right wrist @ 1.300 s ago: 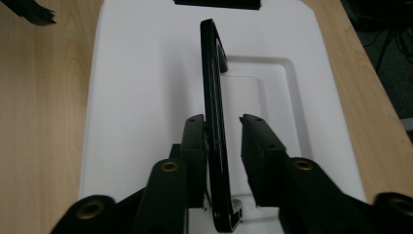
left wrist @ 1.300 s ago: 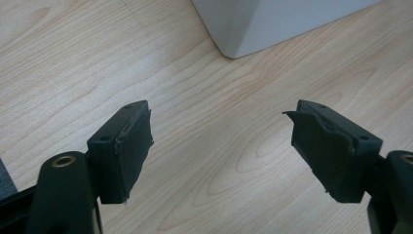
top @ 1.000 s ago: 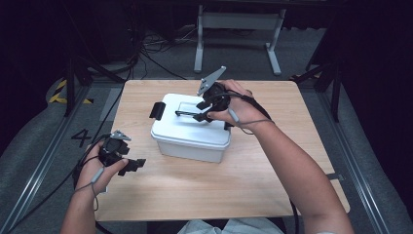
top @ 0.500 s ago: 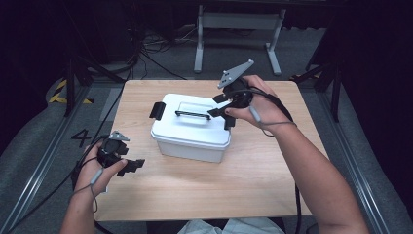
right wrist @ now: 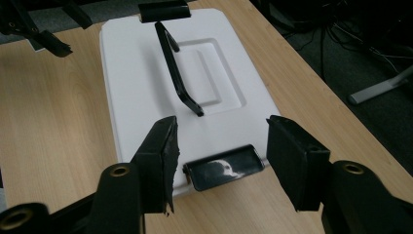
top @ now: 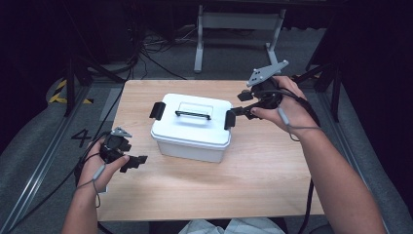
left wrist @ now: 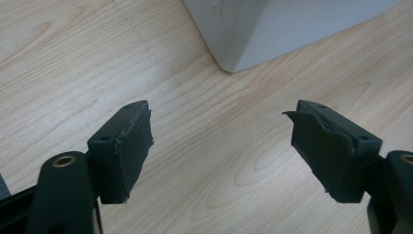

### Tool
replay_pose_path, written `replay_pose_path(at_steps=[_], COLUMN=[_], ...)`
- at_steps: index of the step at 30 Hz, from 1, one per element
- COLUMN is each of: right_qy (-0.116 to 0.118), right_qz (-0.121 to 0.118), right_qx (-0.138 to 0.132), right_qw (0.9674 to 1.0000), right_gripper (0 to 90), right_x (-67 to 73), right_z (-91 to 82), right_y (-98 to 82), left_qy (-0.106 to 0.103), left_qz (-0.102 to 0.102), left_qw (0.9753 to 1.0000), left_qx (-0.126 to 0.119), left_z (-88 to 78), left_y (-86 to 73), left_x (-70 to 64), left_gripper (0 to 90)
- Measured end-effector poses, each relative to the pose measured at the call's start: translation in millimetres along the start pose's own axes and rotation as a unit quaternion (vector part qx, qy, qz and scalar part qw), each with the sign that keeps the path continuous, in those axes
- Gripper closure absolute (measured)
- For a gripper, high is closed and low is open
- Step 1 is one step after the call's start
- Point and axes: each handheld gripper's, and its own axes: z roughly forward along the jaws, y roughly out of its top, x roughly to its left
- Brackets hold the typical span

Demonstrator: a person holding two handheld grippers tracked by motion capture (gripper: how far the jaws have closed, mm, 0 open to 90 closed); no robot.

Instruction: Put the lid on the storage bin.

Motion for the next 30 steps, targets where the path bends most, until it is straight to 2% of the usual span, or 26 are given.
replay_pose_path(at_steps=[4, 13, 16, 23, 27, 30], right_qy=[-0.011, -0.028, -0.034, -0.044, -0.044, -0.055], right_qz=[0.011, 0.038, 0.047, 0.067, 0.081, 0.085], right_qx=[-0.001, 0.003, 0.008, 0.02, 0.038, 0.048], right_qw=[0.9999, 0.9989, 0.9983, 0.9966, 0.995, 0.9937], right_gripper=[44.9, 43.6, 42.7, 40.9, 38.6, 37.5], right_x=[-5.7, -18.2, -22.5, -31.6, -35.3, -39.1], right_z=[-10.1, -27.6, -32.5, -36.5, -33.6, -31.5], right_y=[-11.8, -35.8, -45.6, -65.7, -76.4, -86.0], left_qy=[0.001, 0.005, 0.008, 0.012, 0.011, 0.013], left_qz=[-0.005, -0.011, -0.022, -0.032, -0.031, -0.029], left_qw=[1.0, 0.9999, 0.9997, 0.9994, 0.9994, 0.9995], left_qx=[-0.004, 0.003, -0.005, -0.006, -0.005, -0.003], left_z=[-0.8, 0.8, -0.3, -2.0, -1.0, -0.6], left_y=[0.1, -1.3, -2.4, -4.9, -5.6, -6.0], left_x=[1.7, 4.5, 5.5, 8.0, 9.2, 10.6], left_gripper=[23.4, 23.2, 22.8, 22.1, 20.9, 20.7])
